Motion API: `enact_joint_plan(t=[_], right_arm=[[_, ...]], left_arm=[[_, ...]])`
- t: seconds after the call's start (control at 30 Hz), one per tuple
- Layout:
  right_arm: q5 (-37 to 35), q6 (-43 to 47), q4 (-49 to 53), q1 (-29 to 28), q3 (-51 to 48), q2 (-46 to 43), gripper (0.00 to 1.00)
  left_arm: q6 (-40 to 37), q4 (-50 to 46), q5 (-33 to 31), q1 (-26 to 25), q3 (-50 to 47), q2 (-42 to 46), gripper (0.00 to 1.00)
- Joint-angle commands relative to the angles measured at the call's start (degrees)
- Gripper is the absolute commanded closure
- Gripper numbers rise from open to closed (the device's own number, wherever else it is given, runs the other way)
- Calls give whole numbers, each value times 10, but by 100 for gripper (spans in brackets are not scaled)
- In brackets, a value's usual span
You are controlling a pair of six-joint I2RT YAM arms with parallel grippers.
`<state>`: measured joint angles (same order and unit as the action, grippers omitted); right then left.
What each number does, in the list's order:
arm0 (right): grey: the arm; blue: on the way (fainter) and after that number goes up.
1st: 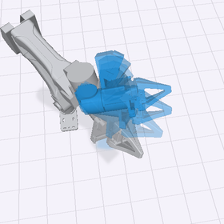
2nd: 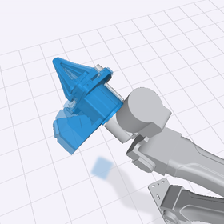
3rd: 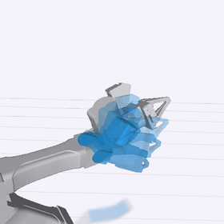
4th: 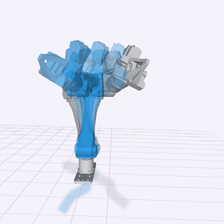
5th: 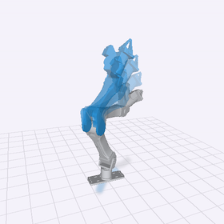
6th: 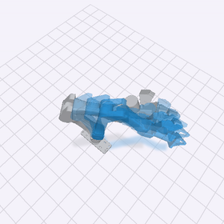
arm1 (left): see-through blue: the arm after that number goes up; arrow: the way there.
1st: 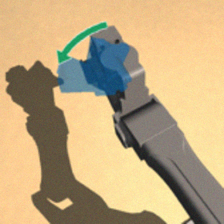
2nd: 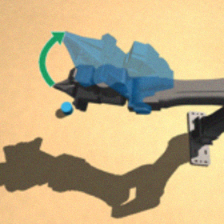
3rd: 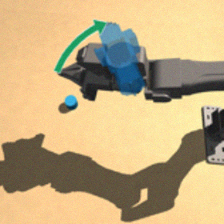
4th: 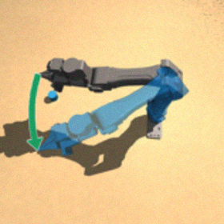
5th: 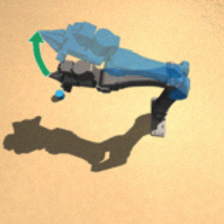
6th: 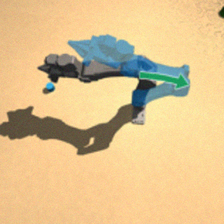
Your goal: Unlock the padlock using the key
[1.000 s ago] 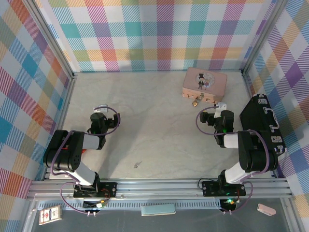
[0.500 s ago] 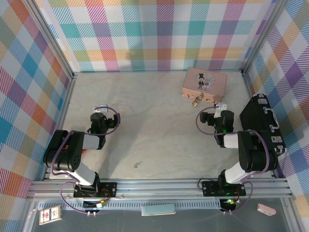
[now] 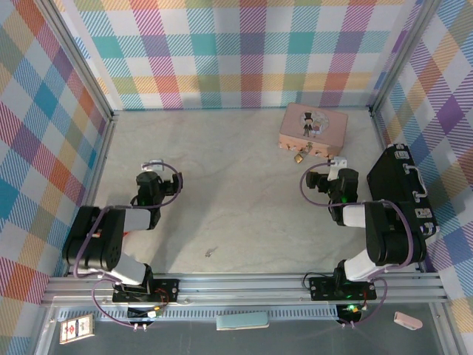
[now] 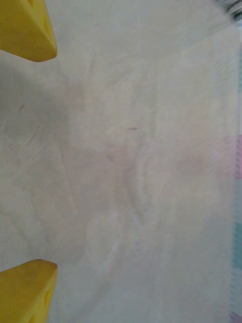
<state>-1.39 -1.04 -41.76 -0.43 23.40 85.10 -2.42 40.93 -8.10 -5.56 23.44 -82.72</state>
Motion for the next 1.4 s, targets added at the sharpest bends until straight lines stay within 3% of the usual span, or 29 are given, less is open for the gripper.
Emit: enact_joint_plan(t=[0.0,0.1,0.27,0.47,0.6,0.73,0.83,0.9,0.97,1.07,1.37], right_arm=[[11,7,89,-3,35,-86,1],[45,-3,157,-5,58,-160,1],[83,-79,334,-9,146,-251,1],[72,-229,531,-10,238,-314,1],[52,-320,609,-9,241,-358,1],[138,-320,609,-9,228,-384,1],[184,-344,673,-21,247,-362,1],[171,-346,734,-74,266,-337,1],[95,-350,774,-164,273,-327,1],[24,-382,789,-287,269,-312,1],[-34,-476,804,-534,312,-149,1]], left_arm=[[10,-67,-49,-13,11,105,0],[70,-163,-70,-16,37,185,0],[149,-311,8,-17,102,269,0],[283,-587,-95,-17,201,338,0],[320,-694,-108,-16,226,375,0],[350,-715,-26,-16,210,411,0],[362,-721,58,-16,187,415,0],[341,-734,117,-16,186,407,0],[335,-745,140,-18,183,405,0],[335,-757,132,-20,168,427,0],[328,-755,109,-23,109,495,0]])
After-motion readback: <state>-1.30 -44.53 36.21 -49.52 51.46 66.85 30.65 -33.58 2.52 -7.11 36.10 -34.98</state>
